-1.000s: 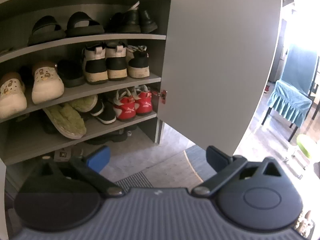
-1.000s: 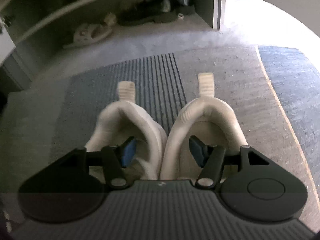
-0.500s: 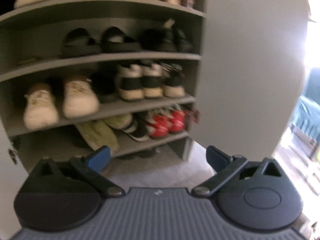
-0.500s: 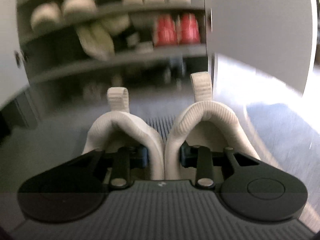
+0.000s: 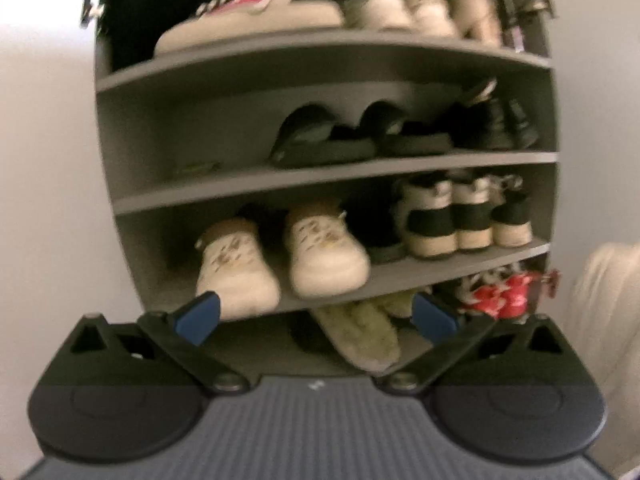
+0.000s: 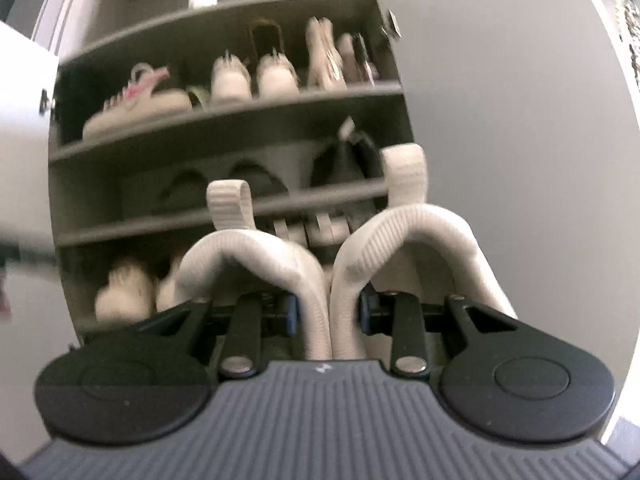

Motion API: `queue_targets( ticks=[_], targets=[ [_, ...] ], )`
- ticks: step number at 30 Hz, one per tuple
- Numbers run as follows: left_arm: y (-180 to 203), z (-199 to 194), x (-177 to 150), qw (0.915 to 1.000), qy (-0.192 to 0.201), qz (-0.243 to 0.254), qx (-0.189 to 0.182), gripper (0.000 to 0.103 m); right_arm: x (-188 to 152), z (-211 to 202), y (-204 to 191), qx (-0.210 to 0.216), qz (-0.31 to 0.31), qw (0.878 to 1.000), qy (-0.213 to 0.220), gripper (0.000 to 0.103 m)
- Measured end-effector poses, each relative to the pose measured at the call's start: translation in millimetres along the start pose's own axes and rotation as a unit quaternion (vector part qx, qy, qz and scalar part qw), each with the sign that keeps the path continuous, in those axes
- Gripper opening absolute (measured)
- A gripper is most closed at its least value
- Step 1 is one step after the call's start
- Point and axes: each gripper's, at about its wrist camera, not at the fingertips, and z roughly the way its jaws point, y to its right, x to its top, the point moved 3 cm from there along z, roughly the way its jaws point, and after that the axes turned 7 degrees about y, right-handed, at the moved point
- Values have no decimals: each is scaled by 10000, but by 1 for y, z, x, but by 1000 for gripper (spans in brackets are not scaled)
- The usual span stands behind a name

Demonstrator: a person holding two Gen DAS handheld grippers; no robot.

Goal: Organize scattered shoes

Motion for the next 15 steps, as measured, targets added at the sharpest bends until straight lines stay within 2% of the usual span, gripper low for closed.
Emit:
queue_targets(
  ticks=[6,10,12,15],
  targets=[
    [-35,-11,34,9970,305,-712,16,103,65,35,-41,373,-249,9990,74,32],
    [-63,-27,38,9970,246,-726,145,103,88,67,-79,655,-37,9977,149,32],
    [-82,-35,38,9974,111,-707,88,103,95,87,-101,844,109,9963,141,32],
    [-105,-50,36,9977,150,-633,166,103,100,111,-132,1134,270,9931,97,32]
  ],
)
